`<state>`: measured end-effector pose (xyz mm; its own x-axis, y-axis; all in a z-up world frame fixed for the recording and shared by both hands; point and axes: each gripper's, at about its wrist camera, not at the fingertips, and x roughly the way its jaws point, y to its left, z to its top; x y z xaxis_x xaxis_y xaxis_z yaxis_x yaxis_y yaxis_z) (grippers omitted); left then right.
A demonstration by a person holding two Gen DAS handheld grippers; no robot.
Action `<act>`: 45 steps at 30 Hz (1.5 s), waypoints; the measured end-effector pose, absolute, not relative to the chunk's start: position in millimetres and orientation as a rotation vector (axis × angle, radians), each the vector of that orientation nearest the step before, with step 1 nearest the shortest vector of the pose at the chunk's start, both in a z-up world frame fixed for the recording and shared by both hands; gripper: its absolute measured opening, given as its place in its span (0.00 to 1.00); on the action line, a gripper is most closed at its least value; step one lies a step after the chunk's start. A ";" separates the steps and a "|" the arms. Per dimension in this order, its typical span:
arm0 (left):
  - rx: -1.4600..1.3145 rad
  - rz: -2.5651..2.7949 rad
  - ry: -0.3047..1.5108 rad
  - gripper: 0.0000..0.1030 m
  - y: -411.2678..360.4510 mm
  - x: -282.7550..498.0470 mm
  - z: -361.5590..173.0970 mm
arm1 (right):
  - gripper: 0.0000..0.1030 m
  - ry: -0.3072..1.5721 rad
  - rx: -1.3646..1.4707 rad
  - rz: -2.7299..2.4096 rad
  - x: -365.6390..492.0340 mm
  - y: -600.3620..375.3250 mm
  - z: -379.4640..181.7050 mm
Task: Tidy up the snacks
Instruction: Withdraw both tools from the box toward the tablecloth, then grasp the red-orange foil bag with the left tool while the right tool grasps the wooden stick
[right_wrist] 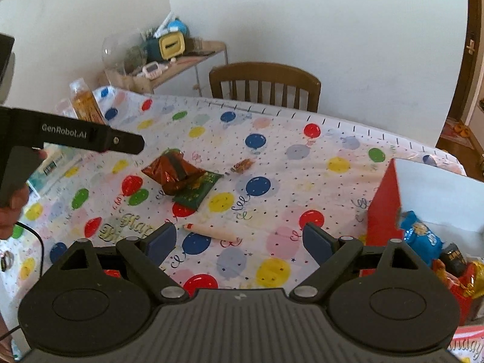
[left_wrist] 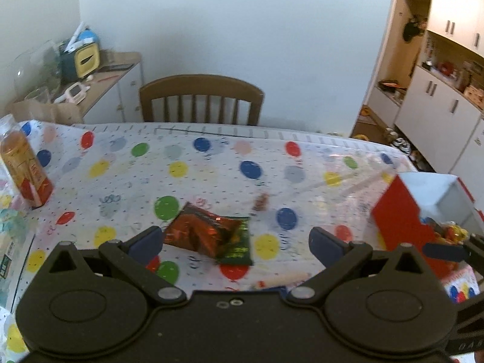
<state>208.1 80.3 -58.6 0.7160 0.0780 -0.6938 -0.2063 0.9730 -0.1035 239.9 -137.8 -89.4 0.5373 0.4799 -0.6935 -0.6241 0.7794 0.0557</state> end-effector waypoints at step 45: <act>-0.698 0.484 1.107 0.77 162.1 323.8 -170.0 | 0.32 0.872 -0.642 1.014 297.3 -29.9 -197.5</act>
